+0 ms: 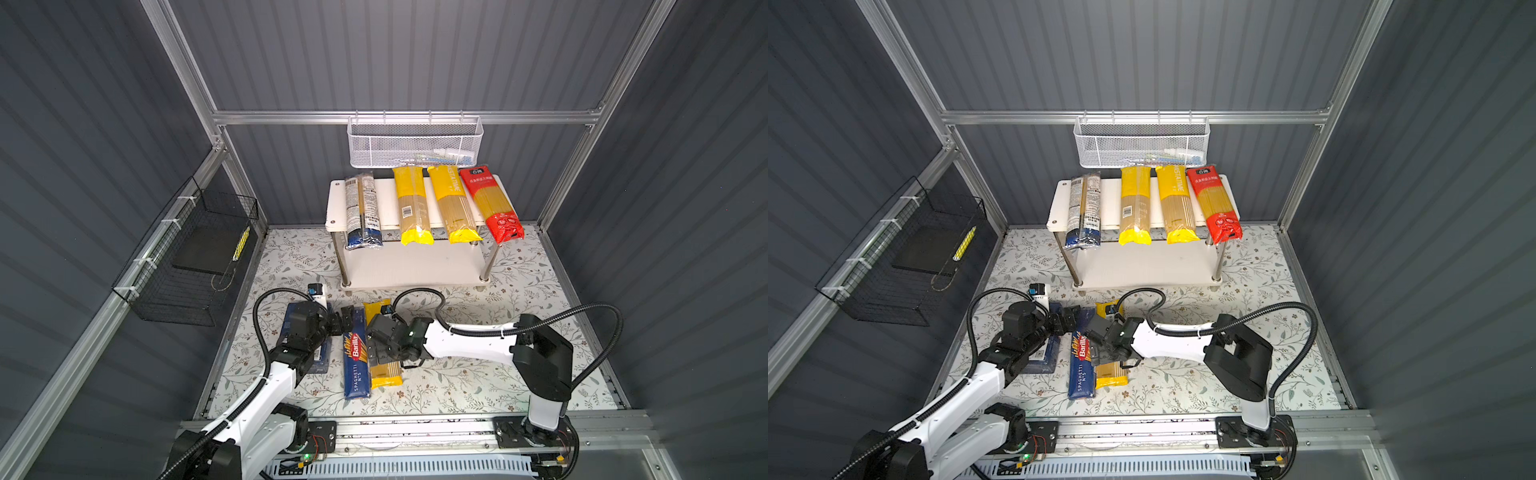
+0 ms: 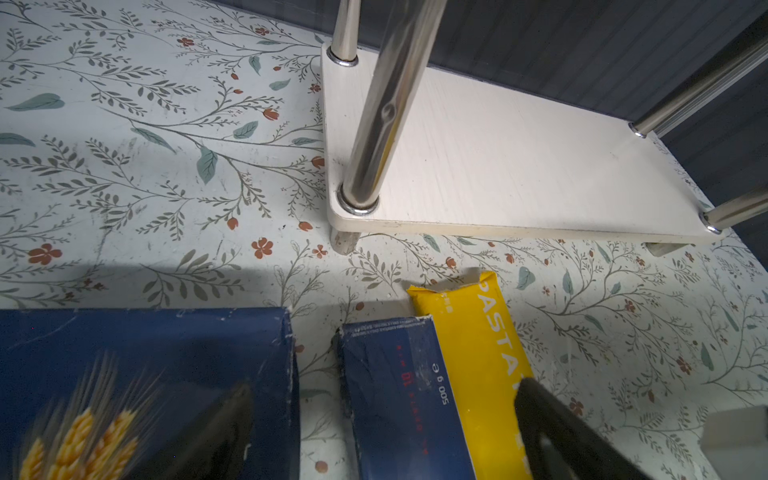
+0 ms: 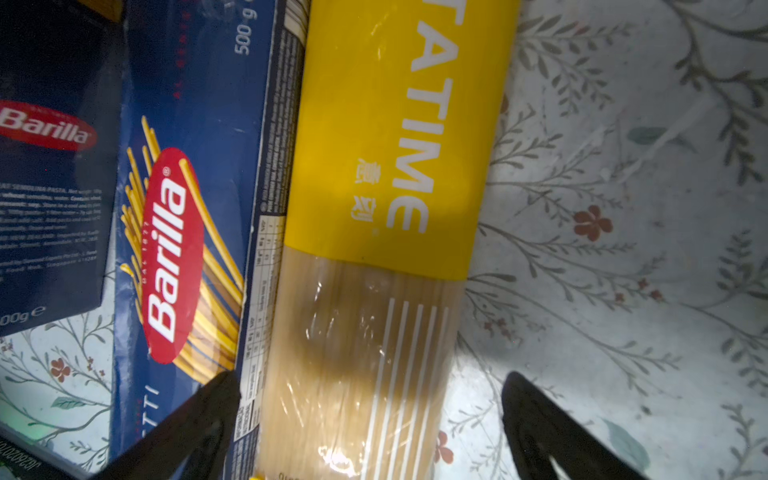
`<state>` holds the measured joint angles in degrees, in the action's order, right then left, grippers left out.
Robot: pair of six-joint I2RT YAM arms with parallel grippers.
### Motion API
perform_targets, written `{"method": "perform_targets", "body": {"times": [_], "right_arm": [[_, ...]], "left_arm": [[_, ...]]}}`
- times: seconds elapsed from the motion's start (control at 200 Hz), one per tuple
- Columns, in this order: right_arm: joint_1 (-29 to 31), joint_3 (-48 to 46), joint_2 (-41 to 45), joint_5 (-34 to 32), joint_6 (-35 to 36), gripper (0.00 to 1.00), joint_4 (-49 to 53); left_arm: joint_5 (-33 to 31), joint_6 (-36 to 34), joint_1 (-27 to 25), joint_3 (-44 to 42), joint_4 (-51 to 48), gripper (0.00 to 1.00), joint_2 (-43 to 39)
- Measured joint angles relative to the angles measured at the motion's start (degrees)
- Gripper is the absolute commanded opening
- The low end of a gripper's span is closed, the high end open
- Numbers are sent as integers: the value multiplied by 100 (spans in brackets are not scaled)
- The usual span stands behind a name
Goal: Place and organize the pasta boxes and bags onto the shelf
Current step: 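Lower the open right gripper around the yellow PASTATIME bag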
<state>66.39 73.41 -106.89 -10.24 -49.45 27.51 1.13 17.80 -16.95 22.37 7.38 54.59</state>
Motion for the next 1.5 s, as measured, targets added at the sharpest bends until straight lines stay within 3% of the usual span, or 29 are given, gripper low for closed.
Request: {"method": "perform_targets", "body": {"times": [0.885, 1.501], "right_arm": [[0, 157, -280, 105, 87, 99, -81], [-2, 450, -595, 61, 83, 99, 138]], "left_arm": [[151, 4, 0, 0, 103, 99, 358], [35, 7, 0, -4, 35, 99, -155]]}}
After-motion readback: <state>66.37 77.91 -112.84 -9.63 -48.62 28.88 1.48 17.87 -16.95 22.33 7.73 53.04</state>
